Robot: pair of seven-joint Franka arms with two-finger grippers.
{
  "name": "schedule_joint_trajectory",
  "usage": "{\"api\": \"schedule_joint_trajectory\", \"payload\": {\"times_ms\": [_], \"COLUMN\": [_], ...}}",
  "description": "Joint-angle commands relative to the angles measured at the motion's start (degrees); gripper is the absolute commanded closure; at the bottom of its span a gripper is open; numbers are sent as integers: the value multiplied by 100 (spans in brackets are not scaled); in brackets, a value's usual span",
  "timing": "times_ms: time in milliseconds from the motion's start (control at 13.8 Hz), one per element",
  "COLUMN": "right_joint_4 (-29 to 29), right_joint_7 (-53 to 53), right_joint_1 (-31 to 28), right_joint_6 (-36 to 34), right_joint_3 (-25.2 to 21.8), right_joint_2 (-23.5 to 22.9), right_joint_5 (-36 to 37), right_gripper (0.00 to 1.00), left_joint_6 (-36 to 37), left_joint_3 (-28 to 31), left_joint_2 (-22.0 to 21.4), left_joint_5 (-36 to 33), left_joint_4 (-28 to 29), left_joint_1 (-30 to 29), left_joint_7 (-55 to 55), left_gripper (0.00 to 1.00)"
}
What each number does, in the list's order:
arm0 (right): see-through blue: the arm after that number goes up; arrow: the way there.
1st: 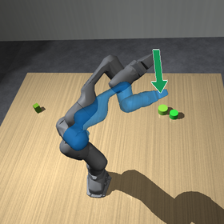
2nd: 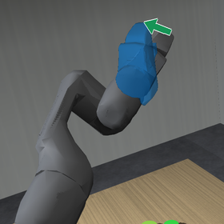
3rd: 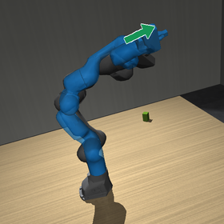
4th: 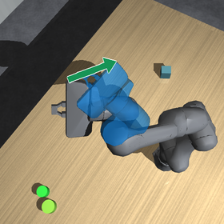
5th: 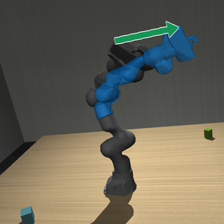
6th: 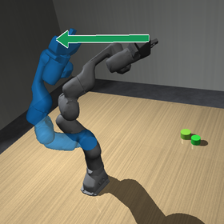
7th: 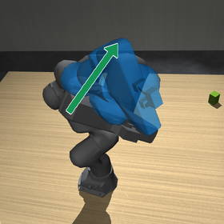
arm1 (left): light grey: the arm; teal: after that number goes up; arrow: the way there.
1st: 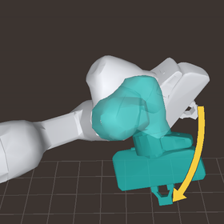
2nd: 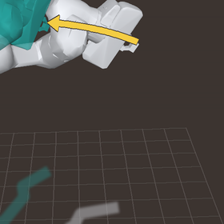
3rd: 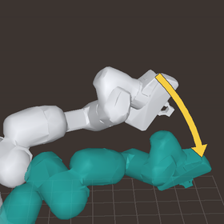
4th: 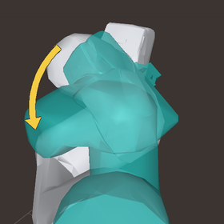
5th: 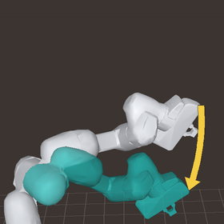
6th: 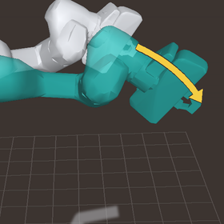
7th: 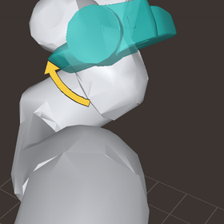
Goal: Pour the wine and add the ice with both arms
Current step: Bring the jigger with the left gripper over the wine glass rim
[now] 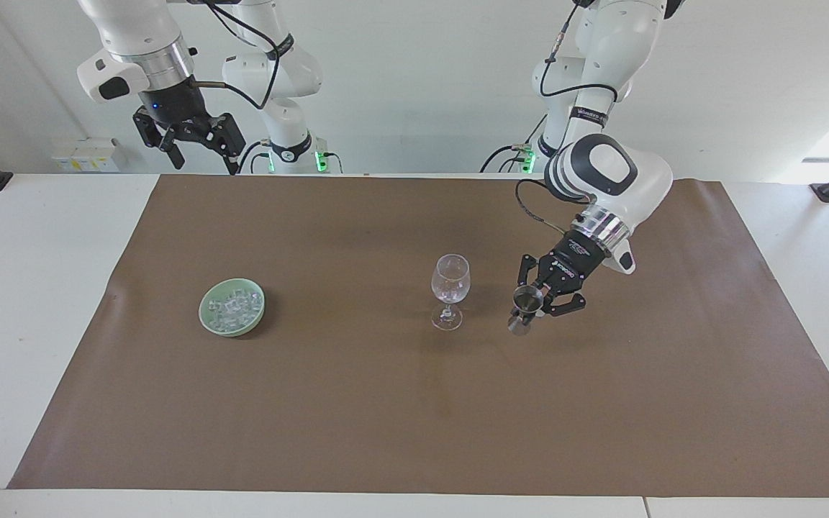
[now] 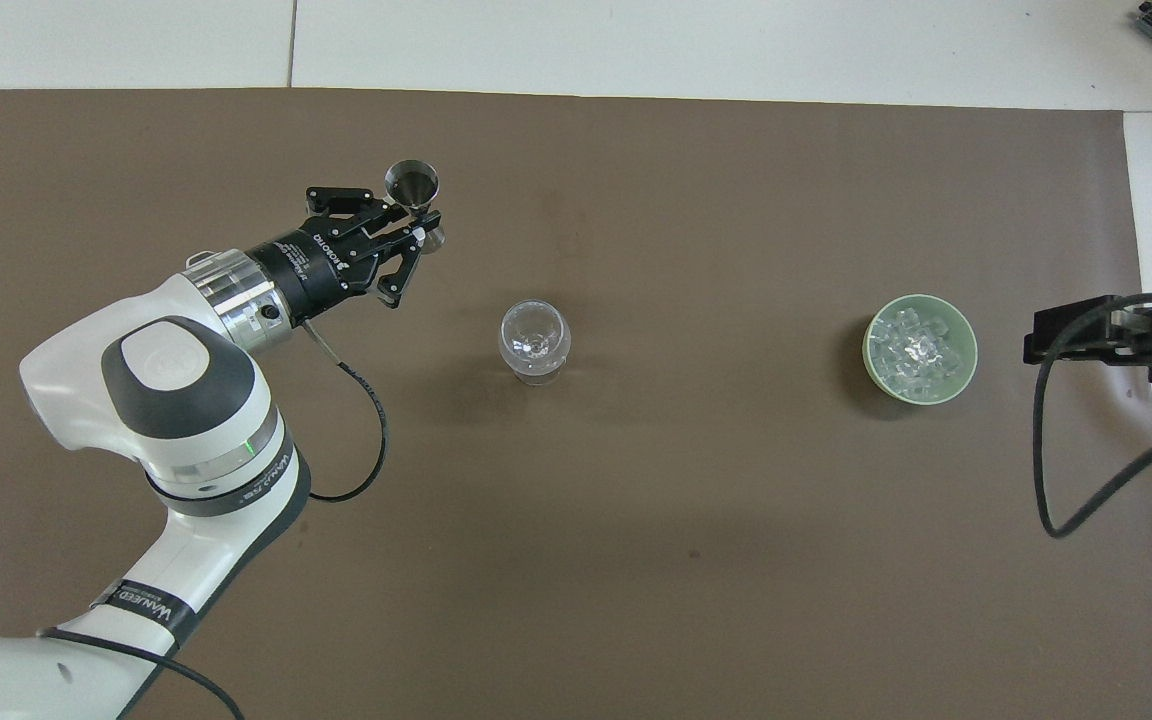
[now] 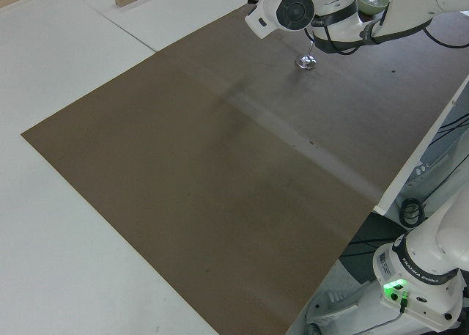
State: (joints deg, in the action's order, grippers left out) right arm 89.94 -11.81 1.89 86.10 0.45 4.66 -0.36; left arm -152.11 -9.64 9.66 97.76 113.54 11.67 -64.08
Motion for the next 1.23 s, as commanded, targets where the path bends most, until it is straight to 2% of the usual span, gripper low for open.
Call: {"api": "schedule_joint_trajectory", "payload": {"times_ms": [0, 1155], "right_joint_4": [138, 138], "right_joint_7": [3, 3], "right_joint_1": [-5, -5], "right_joint_6": [73, 73], "right_joint_3": [16, 16], "right_joint_2": [114, 114], "right_joint_5": [62, 62], "right_gripper": [0, 0], "left_joint_6": [15, 252], "left_joint_3": [76, 76], "left_joint_2": [-245, -614], "left_joint_5": [164, 304], "left_joint_4": [195, 617], "left_joint_1": [204, 511], "left_joint_7": [247, 1548], "left_gripper": [100, 100]}}
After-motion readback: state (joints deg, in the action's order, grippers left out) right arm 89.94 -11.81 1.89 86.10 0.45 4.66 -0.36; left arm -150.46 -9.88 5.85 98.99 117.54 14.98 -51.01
